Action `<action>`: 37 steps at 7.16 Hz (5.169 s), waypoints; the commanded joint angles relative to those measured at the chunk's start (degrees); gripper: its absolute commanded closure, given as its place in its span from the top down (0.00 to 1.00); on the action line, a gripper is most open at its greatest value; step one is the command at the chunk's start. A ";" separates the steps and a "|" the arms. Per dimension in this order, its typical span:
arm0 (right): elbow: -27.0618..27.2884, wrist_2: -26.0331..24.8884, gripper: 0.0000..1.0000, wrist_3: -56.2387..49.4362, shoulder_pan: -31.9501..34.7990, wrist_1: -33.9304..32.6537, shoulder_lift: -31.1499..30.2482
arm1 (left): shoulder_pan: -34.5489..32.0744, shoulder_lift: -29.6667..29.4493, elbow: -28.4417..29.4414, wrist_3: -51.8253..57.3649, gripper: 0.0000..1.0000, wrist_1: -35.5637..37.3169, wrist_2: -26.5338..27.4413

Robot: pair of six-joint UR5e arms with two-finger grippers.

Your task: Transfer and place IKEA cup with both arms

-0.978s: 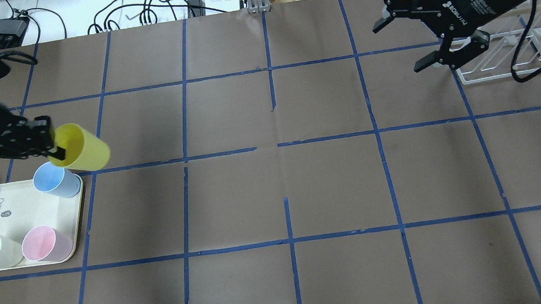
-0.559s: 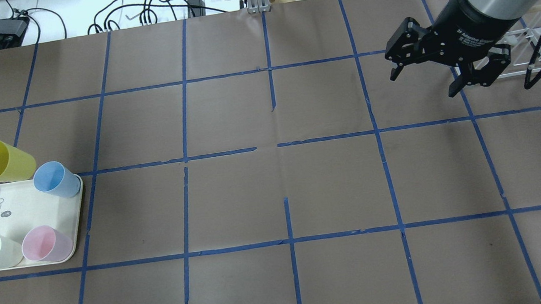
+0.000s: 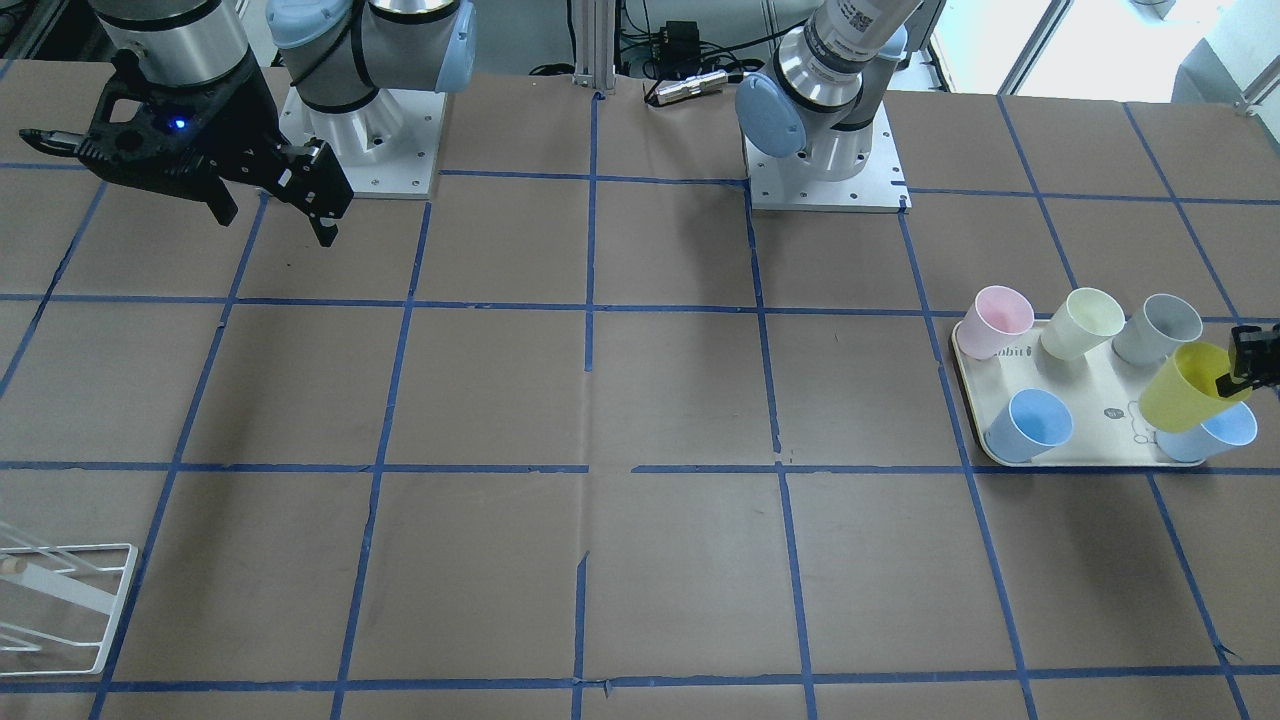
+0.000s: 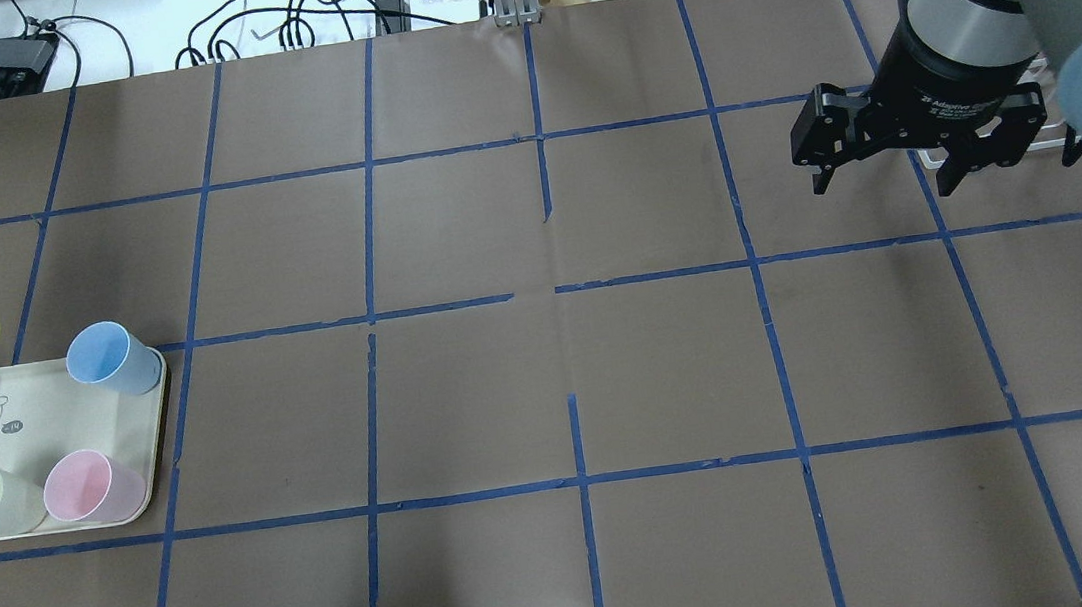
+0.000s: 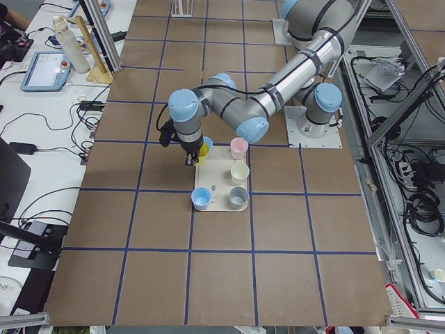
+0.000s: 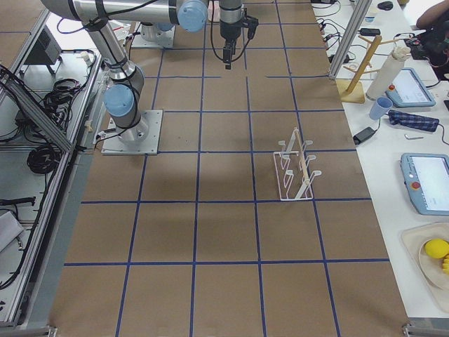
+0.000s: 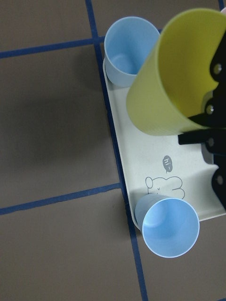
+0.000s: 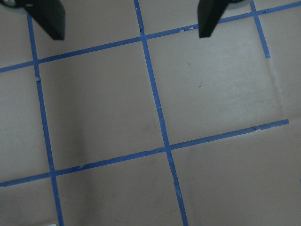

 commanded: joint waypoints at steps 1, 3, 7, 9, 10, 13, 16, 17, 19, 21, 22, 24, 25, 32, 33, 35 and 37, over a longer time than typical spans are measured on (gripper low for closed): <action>-0.38 0.35 1.00 -2.96 -0.01 0.65 -1.61 | 1.16 -6.07 1.78 2.97 0.00 -0.07 0.81; -0.47 3.23 1.00 -3.60 0.08 0.83 -2.23 | 1.35 -8.38 0.64 3.17 0.00 0.55 0.64; -0.64 3.60 1.00 -8.33 0.08 4.78 -2.14 | 0.99 -9.44 0.29 3.08 0.00 0.90 0.64; -0.64 4.04 1.00 -8.43 -0.36 4.79 -2.14 | 0.99 -10.32 0.38 2.73 0.00 0.81 0.64; -0.56 4.04 1.00 -8.34 -0.10 4.78 -2.49 | 0.99 -10.40 0.20 2.55 0.00 0.81 0.73; -0.73 3.60 1.00 -8.25 -0.27 4.87 -2.58 | 0.82 -10.93 0.11 2.55 0.17 0.73 0.81; -0.56 3.60 1.00 -8.25 -0.27 4.78 -2.41 | 0.73 -10.59 0.55 2.46 0.42 0.03 0.99; -0.56 3.60 1.00 -8.34 -0.27 4.78 -2.41 | 0.38 -9.45 1.34 1.33 0.44 -1.20 0.82; 0.05 3.69 1.00 -8.25 -0.18 4.96 -2.58 | -5.56 -4.72 7.19 -7.15 0.50 -11.42 0.29; -0.12 3.43 1.00 -8.25 -0.27 4.96 -2.58 | -18.27 0.12 15.46 -28.03 0.66 -23.49 0.55; -0.12 3.42 1.00 -8.17 -0.27 4.87 -2.76 | -25.48 2.66 15.67 -37.00 0.80 -23.79 0.38; -0.12 3.34 1.00 -8.17 -0.18 5.05 -3.28 | -38.84 5.75 15.67 -52.04 0.99 -23.27 0.64; -0.29 3.34 1.00 -8.17 -0.27 4.96 -3.28 | -44.04 7.42 14.63 -55.94 1.00 -23.62 0.81; -0.38 3.42 1.00 -8.25 -0.27 6.10 -3.81 | -37.41 22.46 -1.20 -49.83 1.00 -14.67 0.03; -0.38 3.42 1.00 -8.25 -0.27 6.02 -3.90 | -38.20 21.86 -1.03 -49.40 1.00 -12.83 -0.06; -0.47 3.42 1.00 -8.25 -0.27 5.93 -3.81 | -41.19 20.97 -1.12 -50.27 1.00 -8.60 -0.06; -0.47 3.42 1.00 -8.25 -0.27 5.93 -3.90 | -40.67 21.41 -0.42 -49.66 1.00 -9.73 -0.85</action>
